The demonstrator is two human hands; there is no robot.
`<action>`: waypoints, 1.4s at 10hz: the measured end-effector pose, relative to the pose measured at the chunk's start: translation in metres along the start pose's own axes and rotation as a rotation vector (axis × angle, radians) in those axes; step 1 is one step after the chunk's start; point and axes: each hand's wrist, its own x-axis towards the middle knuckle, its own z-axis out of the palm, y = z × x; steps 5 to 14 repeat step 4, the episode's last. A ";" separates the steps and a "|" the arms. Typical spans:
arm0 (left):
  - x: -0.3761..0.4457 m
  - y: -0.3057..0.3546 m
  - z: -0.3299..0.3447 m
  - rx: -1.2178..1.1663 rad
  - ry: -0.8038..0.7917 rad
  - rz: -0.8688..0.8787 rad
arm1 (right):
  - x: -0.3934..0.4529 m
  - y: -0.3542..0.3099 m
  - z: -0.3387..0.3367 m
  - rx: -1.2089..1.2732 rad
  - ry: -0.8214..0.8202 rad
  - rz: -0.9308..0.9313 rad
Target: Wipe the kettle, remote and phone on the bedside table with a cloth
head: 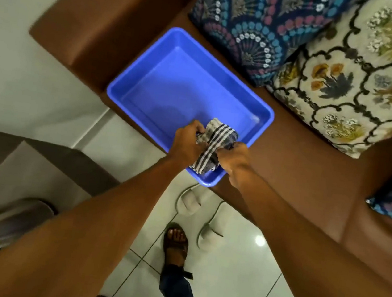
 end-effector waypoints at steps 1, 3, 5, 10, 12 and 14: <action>0.006 -0.002 0.016 0.070 -0.083 -0.040 | 0.003 -0.002 -0.002 -0.050 -0.014 0.003; -0.005 0.004 0.006 0.289 -0.220 0.094 | -0.010 -0.013 0.009 -0.225 -0.003 -0.006; -0.012 -0.003 -0.010 0.303 -0.157 0.141 | -0.028 -0.019 0.013 -0.325 0.009 -0.084; -0.012 -0.003 -0.010 0.303 -0.157 0.141 | -0.028 -0.019 0.013 -0.325 0.009 -0.084; -0.012 -0.003 -0.010 0.303 -0.157 0.141 | -0.028 -0.019 0.013 -0.325 0.009 -0.084; -0.012 -0.003 -0.010 0.303 -0.157 0.141 | -0.028 -0.019 0.013 -0.325 0.009 -0.084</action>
